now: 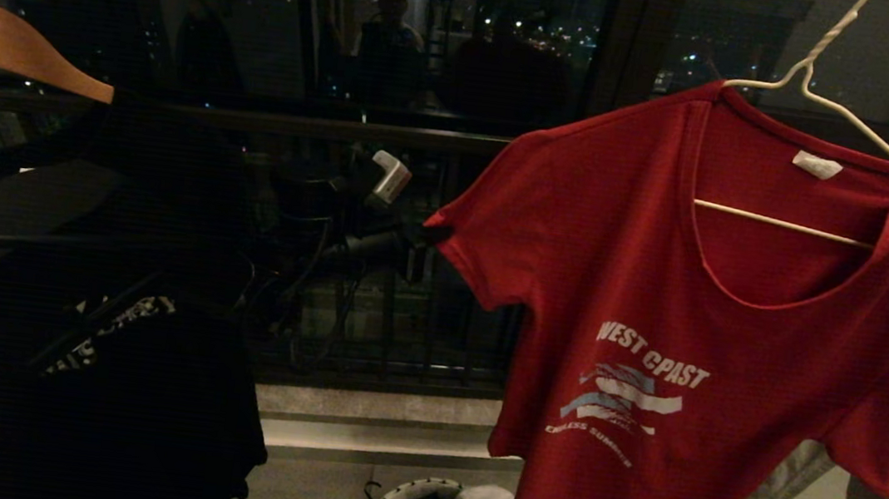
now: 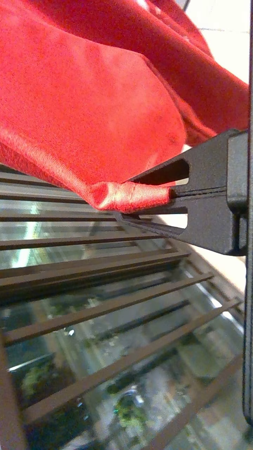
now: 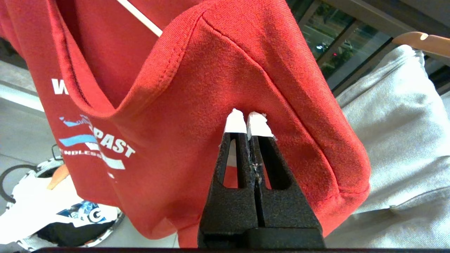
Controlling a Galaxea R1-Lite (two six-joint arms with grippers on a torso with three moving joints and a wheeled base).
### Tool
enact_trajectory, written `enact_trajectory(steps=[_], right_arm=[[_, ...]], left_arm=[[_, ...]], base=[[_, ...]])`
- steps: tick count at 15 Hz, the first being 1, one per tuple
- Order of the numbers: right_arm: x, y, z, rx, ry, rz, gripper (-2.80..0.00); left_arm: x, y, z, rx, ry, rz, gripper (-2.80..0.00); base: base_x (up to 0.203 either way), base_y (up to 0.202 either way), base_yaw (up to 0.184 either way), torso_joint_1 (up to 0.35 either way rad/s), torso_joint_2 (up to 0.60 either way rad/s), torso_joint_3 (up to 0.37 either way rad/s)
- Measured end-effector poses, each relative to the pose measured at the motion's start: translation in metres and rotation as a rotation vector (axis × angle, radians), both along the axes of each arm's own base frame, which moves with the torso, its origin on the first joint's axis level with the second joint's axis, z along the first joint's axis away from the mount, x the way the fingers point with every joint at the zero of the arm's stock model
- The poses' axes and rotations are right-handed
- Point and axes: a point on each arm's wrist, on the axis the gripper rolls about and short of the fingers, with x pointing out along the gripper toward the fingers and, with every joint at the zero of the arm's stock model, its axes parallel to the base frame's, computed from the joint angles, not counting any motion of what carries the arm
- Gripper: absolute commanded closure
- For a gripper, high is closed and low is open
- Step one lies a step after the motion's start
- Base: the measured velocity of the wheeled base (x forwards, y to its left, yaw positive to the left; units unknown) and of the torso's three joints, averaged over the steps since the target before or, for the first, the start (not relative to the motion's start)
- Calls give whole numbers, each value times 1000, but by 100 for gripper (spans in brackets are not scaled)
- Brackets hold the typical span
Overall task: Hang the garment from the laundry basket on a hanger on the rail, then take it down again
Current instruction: Take the clothes off the clothes rack
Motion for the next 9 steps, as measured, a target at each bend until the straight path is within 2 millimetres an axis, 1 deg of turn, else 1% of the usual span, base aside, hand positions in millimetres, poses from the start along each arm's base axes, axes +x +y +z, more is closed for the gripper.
enact_trajectory(steps=[2, 6, 9], right_arm=[[-3, 1, 1, 2, -8, 5, 0], [-11, 5, 1, 8, -12, 39, 0], [-18, 10, -3, 6, -10, 116, 0]], left_arm=[[0, 2, -3, 24, 20, 5, 0], [0, 4, -1, 27, 19, 10, 0], [0, 4, -1, 28, 21, 14, 0]], base=[[0, 0, 0, 0, 0, 0], [0, 0, 0, 0, 0, 0], [0, 0, 0, 0, 0, 0]])
